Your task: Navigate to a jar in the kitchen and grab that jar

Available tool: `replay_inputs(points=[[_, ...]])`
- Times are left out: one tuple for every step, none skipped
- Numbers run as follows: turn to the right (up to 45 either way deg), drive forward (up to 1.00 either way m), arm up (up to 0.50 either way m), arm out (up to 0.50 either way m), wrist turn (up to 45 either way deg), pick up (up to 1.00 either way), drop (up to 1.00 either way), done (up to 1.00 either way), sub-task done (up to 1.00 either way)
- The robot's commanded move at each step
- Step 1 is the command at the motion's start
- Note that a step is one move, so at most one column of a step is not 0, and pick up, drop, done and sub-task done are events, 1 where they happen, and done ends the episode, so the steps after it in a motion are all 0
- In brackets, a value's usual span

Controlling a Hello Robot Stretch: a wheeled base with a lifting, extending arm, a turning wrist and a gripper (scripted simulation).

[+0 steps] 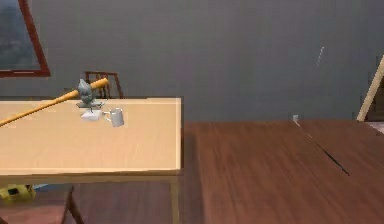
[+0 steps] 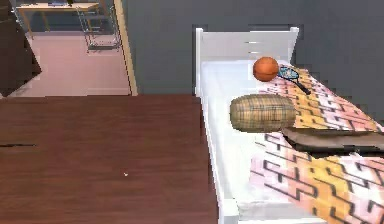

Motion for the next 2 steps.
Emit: replay_inputs(points=[[45.0,0.00,0.00,0.00,0.0,0.00,0.00,0.00,0.00],[6.0,0.00,0.00,0.00,0.0,0.00,0.00,0.00,0.00]])
